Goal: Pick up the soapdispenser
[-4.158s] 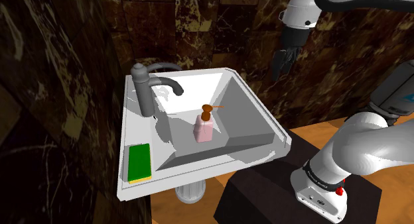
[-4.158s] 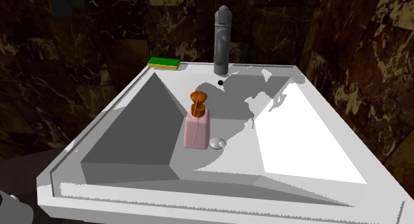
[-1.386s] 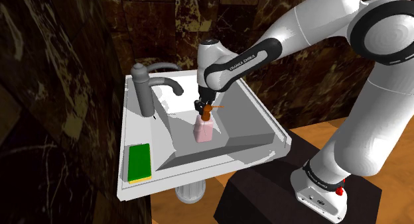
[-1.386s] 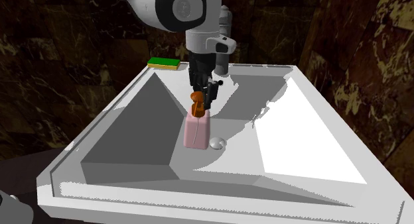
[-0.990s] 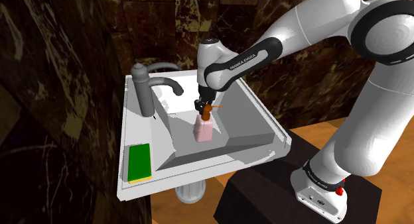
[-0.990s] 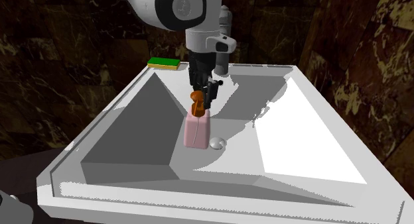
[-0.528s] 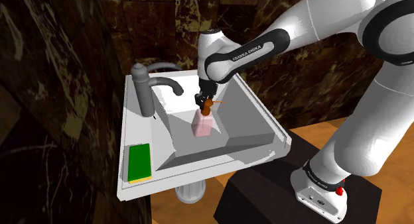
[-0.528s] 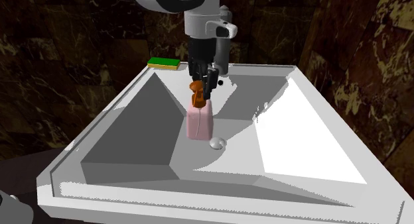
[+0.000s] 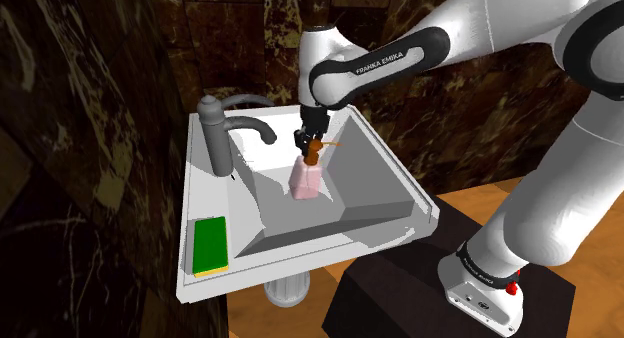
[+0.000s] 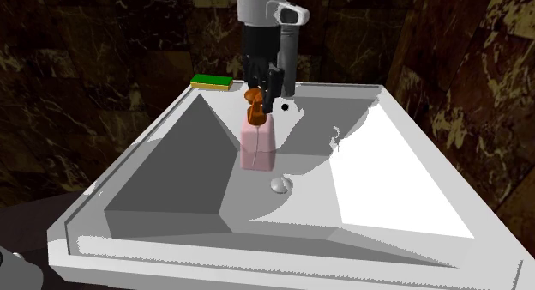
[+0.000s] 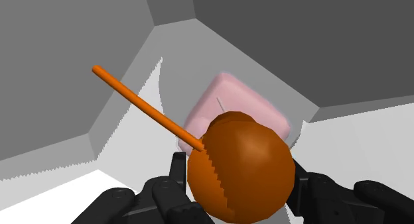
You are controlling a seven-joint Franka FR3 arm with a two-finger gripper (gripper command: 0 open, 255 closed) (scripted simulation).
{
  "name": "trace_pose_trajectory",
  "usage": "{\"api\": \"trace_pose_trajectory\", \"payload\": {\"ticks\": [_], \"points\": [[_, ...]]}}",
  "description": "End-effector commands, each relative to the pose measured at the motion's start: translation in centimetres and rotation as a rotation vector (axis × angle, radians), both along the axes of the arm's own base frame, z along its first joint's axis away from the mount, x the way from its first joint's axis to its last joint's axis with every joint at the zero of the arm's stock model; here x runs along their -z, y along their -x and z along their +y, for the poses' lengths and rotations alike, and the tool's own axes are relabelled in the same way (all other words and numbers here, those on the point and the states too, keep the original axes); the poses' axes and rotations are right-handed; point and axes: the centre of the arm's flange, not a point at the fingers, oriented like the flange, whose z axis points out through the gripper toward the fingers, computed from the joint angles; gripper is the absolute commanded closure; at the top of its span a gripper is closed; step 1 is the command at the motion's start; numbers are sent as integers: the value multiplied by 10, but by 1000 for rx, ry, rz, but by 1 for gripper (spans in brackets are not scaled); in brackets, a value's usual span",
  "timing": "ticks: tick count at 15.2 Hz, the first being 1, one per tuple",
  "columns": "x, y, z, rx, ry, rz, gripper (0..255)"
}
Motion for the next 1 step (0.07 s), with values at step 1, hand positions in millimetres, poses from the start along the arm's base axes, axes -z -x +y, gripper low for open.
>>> {"api": "trace_pose_trajectory", "payload": {"ticks": [1], "points": [[-3,0,0,0,0,0,255]]}}
